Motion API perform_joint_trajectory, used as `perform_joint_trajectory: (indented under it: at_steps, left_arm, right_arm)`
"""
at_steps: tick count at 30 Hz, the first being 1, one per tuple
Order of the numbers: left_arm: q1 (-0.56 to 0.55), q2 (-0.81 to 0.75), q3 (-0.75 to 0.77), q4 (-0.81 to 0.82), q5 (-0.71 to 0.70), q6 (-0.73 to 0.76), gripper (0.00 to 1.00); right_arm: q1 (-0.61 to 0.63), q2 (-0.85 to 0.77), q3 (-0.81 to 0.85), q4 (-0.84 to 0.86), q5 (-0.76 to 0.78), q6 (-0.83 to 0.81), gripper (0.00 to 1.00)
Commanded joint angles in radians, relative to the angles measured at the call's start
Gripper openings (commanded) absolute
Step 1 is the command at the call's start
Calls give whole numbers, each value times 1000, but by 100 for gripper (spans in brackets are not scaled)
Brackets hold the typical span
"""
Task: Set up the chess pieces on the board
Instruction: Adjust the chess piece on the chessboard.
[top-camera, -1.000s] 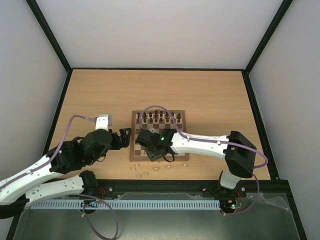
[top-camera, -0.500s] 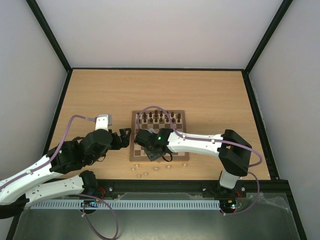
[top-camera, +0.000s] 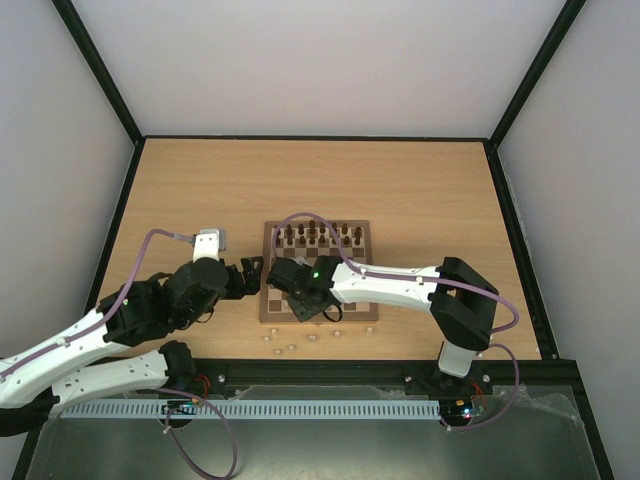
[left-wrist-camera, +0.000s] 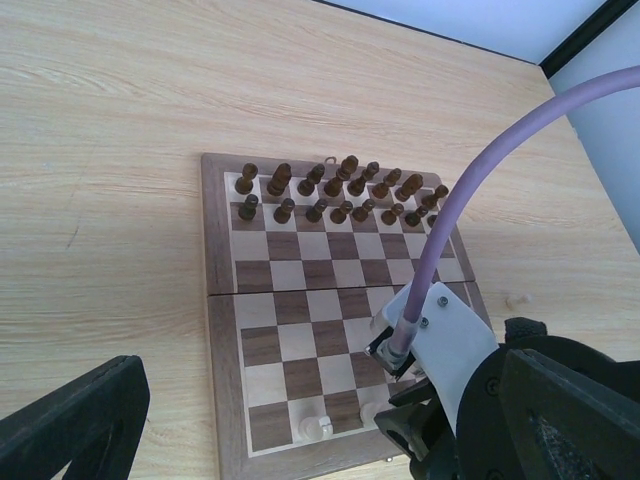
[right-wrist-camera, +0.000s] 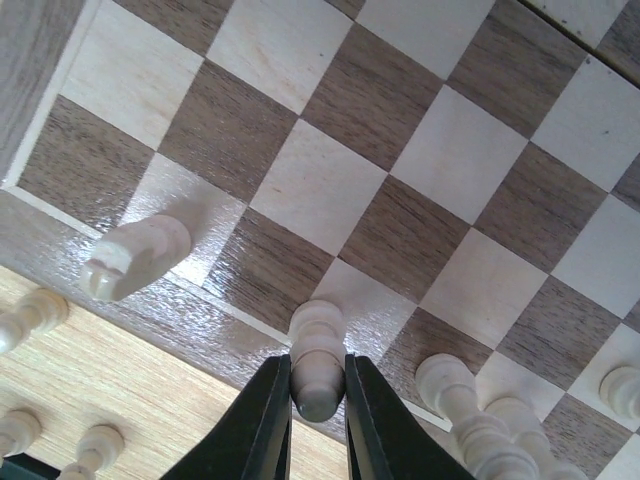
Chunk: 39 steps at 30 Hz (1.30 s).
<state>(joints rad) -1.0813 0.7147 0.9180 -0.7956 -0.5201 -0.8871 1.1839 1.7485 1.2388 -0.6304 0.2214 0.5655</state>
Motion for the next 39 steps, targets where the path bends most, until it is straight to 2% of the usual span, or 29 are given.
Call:
perform_joint_trajectory:
  at_steps: [1,19,23,29,36,39]
  left_arm:
    - [8,5,-14,5,-24,4,99]
    - [21,2,-28,12,-21,8,99]
    - [23,0,-33,12,-21,8,99]
    - [26,-2,-35,12,-20,8,99]
    - [28,0,-40,17,-18,10,99]
    - [29,1,-40,19,-16,11,99]
  right_arm:
    - [-4,7,40,-18,-13,-15,15]
    - [-3,57,75,-5,-42,-41,16]
    - [-3,56,73,6,-44,-41,19]
    - [-3,49,74,9,-33,-40,28]
    - [-3,61,72,8,-41,-43,18]
    - [-3,64,68,15,-41,-42,16]
